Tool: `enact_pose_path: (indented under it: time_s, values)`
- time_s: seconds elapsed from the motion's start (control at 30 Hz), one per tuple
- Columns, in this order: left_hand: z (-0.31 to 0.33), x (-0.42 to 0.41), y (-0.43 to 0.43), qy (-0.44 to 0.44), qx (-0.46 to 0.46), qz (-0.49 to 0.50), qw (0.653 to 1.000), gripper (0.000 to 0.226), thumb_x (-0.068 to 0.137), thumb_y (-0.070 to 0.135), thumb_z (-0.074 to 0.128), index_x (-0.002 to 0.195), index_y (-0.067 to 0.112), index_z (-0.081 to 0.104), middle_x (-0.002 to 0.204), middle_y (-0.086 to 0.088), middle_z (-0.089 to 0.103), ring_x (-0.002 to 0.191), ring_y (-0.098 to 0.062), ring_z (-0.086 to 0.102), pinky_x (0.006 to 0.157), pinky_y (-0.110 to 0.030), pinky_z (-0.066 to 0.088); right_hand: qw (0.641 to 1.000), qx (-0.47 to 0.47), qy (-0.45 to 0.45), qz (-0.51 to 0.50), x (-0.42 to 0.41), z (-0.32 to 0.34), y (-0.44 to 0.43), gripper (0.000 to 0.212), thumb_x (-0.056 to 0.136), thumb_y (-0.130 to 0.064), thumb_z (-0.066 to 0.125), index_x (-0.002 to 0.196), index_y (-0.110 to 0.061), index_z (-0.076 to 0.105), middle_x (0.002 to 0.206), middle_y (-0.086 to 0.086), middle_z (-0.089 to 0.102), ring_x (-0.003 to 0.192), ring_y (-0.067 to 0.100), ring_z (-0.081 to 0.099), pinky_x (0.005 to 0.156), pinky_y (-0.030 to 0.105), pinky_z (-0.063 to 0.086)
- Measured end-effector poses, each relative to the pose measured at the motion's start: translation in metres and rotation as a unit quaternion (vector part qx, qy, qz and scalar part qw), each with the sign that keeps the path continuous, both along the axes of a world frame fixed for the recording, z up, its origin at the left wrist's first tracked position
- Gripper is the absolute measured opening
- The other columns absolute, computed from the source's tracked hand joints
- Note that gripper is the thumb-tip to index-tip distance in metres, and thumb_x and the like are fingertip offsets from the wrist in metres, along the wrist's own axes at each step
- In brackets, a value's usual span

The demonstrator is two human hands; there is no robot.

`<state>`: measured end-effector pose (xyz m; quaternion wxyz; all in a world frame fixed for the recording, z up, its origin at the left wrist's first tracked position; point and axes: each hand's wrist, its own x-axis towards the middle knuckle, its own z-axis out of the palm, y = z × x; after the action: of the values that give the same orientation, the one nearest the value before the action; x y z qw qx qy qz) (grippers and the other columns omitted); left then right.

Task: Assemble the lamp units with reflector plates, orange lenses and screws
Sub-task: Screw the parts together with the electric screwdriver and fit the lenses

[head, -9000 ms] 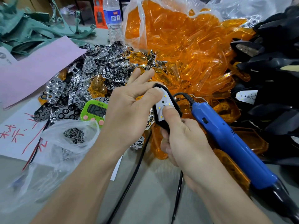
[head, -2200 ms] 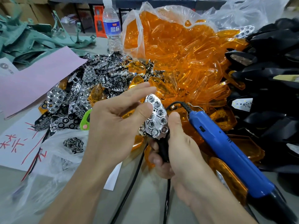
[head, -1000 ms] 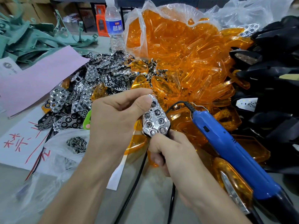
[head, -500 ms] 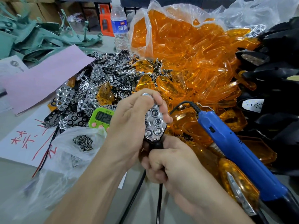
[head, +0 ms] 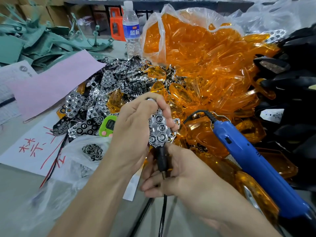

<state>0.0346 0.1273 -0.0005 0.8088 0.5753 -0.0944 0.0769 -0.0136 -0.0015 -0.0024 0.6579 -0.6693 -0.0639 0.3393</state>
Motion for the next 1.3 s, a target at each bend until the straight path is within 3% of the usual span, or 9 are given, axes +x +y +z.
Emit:
enact_pose_path:
  time_s: [0.1,0.13,0.2,0.27,0.37,0.6,0.77,0.97,1.3]
  values:
    - [-0.004,0.002,0.000,0.024,-0.049,0.015,0.998,0.029,0.087,0.006,0.041,0.072,0.015,0.064,0.069,-0.006,0.058,0.056,-0.020,0.055,0.055,-0.034,0.053,0.979,-0.083,-0.174,-0.060,0.003,0.006,-0.015,0.035,0.088,0.003,0.067,0.111,-0.023,0.068,0.100,-0.009,0.075,0.090,0.011,0.073,0.089,0.043,0.061]
    - [-0.004,0.003,0.001,0.034,-0.062,0.018,0.997,0.029,0.087,0.008,0.042,0.072,0.016,0.064,0.069,-0.005,0.058,0.056,-0.019,0.055,0.054,-0.034,0.053,0.944,-0.136,-0.267,-0.138,0.006,0.008,-0.027,0.027,0.086,-0.011,0.069,0.106,-0.029,0.069,0.095,-0.015,0.075,0.086,0.006,0.073,0.082,0.038,0.062]
    - [-0.006,0.003,0.001,0.045,-0.064,0.023,0.997,0.031,0.088,0.009,0.042,0.070,0.018,0.066,0.069,-0.005,0.058,0.055,-0.020,0.056,0.054,-0.033,0.052,0.798,-0.318,-0.435,-0.271,0.014,0.013,-0.057,0.021,0.081,-0.032,0.068,0.101,-0.035,0.065,0.086,-0.017,0.071,0.079,0.006,0.068,0.065,0.029,0.058]
    - [-0.007,0.003,0.000,0.046,-0.044,0.025,0.998,0.033,0.088,0.007,0.043,0.068,0.020,0.067,0.068,-0.005,0.059,0.054,-0.020,0.057,0.053,-0.033,0.052,0.720,-0.490,-0.425,-0.245,0.022,0.014,-0.080,0.033,0.078,-0.036,0.073,0.108,-0.030,0.061,0.090,-0.006,0.064,0.083,0.019,0.059,0.070,0.037,0.054]
    - [-0.008,0.003,-0.003,0.046,-0.030,0.019,0.998,0.035,0.089,0.005,0.043,0.068,0.019,0.066,0.067,-0.005,0.059,0.054,-0.020,0.057,0.053,-0.033,0.053,0.743,-0.560,-0.334,-0.152,0.029,0.007,-0.088,0.038,0.079,-0.037,0.077,0.107,-0.025,0.055,0.092,0.000,0.057,0.086,0.029,0.058,0.084,0.050,0.052]
    - [-0.005,0.003,-0.001,0.052,-0.031,0.015,0.998,0.028,0.087,0.007,0.044,0.069,0.017,0.064,0.067,-0.006,0.057,0.055,-0.021,0.056,0.054,-0.034,0.053,0.755,-0.580,-0.290,-0.097,0.030,0.012,-0.093,0.050,0.076,-0.029,0.082,0.118,-0.025,0.054,0.099,-0.004,0.046,0.083,0.020,0.050,0.087,0.045,0.047]
    - [-0.006,0.002,-0.002,0.048,-0.016,0.014,0.999,0.027,0.085,0.009,0.045,0.069,0.018,0.064,0.067,-0.007,0.058,0.057,-0.022,0.056,0.055,-0.035,0.053,0.722,-0.559,-0.374,-0.164,0.029,0.001,-0.089,0.052,0.074,-0.026,0.083,0.121,-0.022,0.062,0.113,0.001,0.044,0.094,0.019,0.039,0.089,0.040,0.033]
    - [-0.006,0.003,0.001,0.047,-0.032,0.008,0.998,0.027,0.087,0.008,0.044,0.070,0.016,0.064,0.068,-0.007,0.058,0.057,-0.020,0.056,0.055,-0.034,0.053,0.718,-0.525,-0.415,-0.194,0.021,0.000,-0.076,0.046,0.083,-0.038,0.072,0.124,-0.039,0.052,0.088,-0.011,0.048,0.066,0.011,0.045,0.056,0.027,0.030]
    - [-0.006,0.002,-0.003,0.039,-0.030,-0.007,0.999,0.028,0.086,0.007,0.044,0.069,0.017,0.065,0.068,-0.006,0.059,0.056,-0.020,0.057,0.055,-0.034,0.054,0.779,-0.494,-0.368,-0.115,0.026,-0.006,-0.078,0.050,0.094,-0.036,0.065,0.134,-0.042,0.035,0.094,-0.013,0.044,0.071,0.011,0.055,0.058,0.026,0.043]
